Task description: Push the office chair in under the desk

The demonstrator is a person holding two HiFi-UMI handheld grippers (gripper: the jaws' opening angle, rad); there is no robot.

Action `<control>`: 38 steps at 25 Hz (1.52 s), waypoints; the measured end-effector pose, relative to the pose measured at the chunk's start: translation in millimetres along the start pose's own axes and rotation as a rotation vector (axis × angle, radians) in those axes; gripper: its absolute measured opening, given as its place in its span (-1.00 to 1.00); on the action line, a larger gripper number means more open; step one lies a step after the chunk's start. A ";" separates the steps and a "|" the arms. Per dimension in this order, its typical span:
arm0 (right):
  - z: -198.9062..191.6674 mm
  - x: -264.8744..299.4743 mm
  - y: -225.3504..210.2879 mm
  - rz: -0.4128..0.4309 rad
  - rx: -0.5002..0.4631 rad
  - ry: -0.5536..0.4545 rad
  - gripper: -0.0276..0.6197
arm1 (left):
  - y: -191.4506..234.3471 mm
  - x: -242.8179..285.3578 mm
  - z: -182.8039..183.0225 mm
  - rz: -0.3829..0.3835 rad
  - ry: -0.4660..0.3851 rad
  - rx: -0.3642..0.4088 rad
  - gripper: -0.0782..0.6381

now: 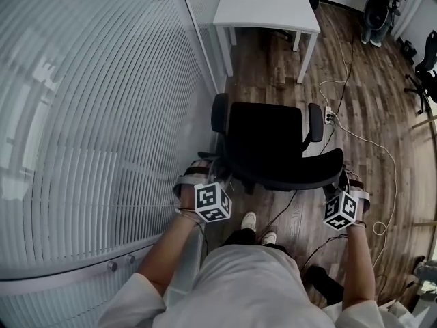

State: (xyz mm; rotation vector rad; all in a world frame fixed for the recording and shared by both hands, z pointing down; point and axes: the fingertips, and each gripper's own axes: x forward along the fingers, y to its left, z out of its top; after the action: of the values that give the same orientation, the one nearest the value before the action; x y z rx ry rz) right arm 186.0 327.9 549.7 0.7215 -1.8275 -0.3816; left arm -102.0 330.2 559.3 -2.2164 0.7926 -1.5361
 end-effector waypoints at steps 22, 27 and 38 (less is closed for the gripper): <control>6.1 48.1 -42.6 -0.017 0.010 0.027 -0.40 | 46.8 43.5 -4.0 0.005 0.005 -0.006 -0.33; 9.9 55.1 -59.5 -0.015 0.012 0.020 -0.40 | 64.4 49.2 -1.0 0.002 0.013 -0.008 -0.33; 17.0 84.3 -97.8 -0.015 0.025 0.014 -0.40 | 104.3 74.6 0.0 0.007 0.030 -0.018 -0.33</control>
State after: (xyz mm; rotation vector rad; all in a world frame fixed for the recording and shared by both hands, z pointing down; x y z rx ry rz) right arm 179.3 197.8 549.1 0.7542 -1.8175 -0.3630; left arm -109.0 202.1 557.1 -2.2057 0.8261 -1.5687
